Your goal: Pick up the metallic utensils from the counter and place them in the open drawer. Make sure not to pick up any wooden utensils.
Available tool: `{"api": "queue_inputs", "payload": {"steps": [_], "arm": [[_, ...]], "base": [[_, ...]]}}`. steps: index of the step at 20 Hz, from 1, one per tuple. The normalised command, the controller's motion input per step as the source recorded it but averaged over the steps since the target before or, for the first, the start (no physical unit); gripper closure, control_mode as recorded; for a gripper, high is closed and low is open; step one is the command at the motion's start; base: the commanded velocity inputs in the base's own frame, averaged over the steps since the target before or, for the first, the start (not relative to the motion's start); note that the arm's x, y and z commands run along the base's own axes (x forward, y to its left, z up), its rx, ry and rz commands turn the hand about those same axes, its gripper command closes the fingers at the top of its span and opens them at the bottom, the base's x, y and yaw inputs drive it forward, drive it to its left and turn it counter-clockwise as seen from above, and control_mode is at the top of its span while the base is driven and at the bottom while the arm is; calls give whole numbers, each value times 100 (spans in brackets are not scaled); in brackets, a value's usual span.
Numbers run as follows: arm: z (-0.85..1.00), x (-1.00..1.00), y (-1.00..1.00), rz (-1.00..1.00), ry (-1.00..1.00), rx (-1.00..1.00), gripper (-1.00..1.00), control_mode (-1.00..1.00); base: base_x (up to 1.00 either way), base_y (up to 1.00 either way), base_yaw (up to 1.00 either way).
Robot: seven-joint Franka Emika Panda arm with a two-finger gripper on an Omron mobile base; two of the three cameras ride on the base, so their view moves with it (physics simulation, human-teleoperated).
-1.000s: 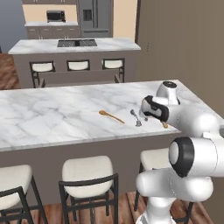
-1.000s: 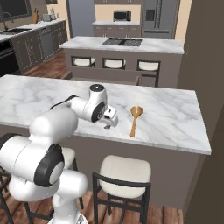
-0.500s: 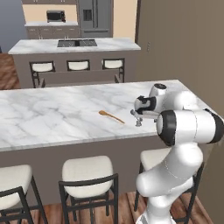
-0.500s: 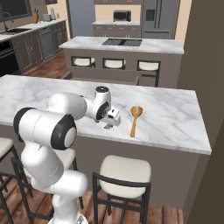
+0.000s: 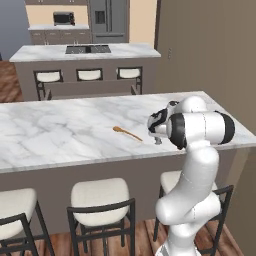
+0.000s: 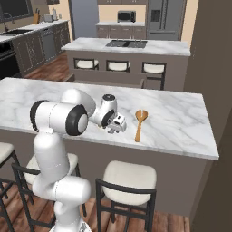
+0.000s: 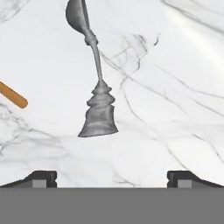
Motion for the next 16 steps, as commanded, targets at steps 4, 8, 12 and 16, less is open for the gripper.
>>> {"api": "queue_inputs", "payload": {"steps": [4, 8, 12, 16], "arm": [[-38, 62, 0, 2, 0, 0, -100, -100], [-36, 56, 0, 5, 0, 0, -100, -100], [-31, 53, 0, 4, 1, 0, -100, -100], [-28, 50, 0, 3, 2, 0, -100, -100]], "base": [[0, 0, 0], [0, 0, 0], [0, 0, 0], [0, 0, 0]]}}
